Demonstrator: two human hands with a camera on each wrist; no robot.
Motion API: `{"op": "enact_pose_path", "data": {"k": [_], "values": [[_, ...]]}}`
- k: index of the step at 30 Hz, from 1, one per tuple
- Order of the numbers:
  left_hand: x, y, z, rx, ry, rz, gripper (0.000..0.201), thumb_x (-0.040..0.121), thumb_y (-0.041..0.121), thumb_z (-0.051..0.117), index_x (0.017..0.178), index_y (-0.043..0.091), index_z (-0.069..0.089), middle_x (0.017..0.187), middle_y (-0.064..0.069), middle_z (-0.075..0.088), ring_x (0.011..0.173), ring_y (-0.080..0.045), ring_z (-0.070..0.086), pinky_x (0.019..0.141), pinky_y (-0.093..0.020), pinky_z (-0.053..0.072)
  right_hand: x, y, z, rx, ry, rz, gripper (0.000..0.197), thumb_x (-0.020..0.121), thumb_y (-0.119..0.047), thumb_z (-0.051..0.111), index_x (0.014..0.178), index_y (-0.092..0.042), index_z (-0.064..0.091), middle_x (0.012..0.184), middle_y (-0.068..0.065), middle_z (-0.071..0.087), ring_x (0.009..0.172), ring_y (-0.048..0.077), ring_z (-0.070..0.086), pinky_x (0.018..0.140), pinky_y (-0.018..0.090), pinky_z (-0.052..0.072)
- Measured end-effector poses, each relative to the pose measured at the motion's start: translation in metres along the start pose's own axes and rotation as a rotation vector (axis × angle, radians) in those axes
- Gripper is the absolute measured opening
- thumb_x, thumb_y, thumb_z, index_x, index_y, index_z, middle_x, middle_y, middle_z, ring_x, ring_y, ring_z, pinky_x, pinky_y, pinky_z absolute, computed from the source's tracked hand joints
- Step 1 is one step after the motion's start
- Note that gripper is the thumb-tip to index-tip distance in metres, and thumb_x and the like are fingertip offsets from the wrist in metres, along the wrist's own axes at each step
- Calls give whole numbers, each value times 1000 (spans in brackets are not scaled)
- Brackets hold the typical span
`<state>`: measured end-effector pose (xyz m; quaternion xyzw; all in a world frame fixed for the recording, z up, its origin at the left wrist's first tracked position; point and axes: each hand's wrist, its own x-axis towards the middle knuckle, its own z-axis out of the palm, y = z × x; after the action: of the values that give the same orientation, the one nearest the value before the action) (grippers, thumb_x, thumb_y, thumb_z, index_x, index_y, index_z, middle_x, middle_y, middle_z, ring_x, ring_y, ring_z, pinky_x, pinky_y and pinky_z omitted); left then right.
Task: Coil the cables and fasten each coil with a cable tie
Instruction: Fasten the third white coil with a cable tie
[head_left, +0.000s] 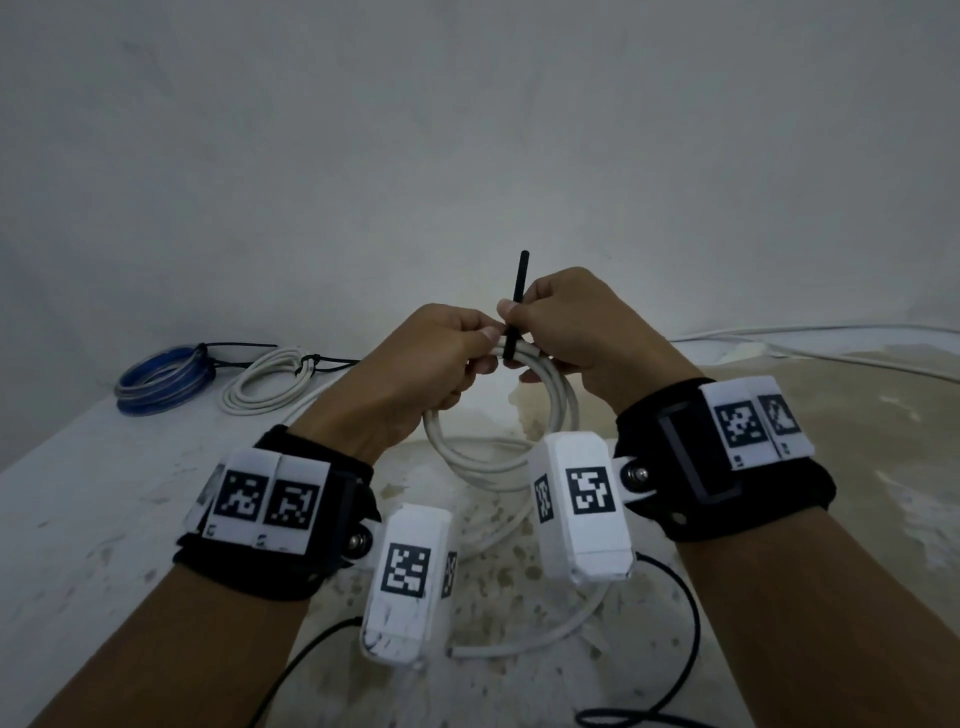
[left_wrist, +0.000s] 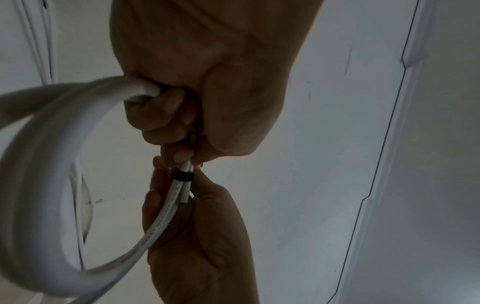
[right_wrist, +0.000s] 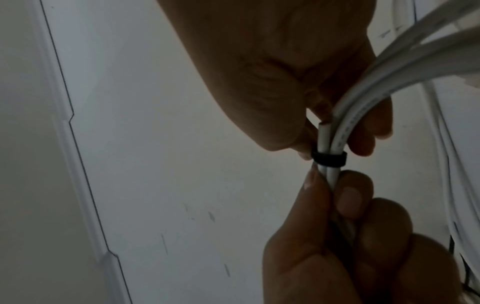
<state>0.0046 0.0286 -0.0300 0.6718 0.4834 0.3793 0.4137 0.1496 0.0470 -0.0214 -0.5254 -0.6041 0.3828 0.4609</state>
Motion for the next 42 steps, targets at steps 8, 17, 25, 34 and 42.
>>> {"op": "enact_pose_path", "data": {"k": [8,17,25,34,42], "values": [[2,-3,3,100,33,79,27,103,17,44,100,1,66,56,9,51,45,-4,35,44,-17,26,3,3,-1,73,45,-15,28,93,-13,66,70,-1,55,69,16,66,43,19,65,46,28,56],[-2,3,-9,22,111,-18,13,101,18,49,110,11,54,63,-1,58,42,-8,35,40,-22,29,-8,-5,-1,40,-274,40,29,102,-34,49,104,-6,57,72,10,73,45,13,47,46,25,40],[-30,14,-31,-444,169,23,29,98,34,54,94,6,62,64,-4,59,50,-13,49,53,-28,50,-13,-27,12,376,-7,-57,19,102,-27,52,107,-8,52,65,6,56,41,9,35,40,21,31],[-56,38,-27,-850,315,101,23,105,19,39,100,7,59,65,-1,49,43,-9,44,55,-26,52,-37,-62,37,624,241,-112,21,100,-28,53,113,-13,47,63,3,64,40,12,32,42,24,31],[-73,47,-58,-820,325,99,24,105,24,41,86,13,51,57,5,32,40,-7,25,38,-19,23,-51,-75,53,564,175,-182,21,100,-27,55,110,-10,49,65,4,70,41,14,39,43,26,37]]}}
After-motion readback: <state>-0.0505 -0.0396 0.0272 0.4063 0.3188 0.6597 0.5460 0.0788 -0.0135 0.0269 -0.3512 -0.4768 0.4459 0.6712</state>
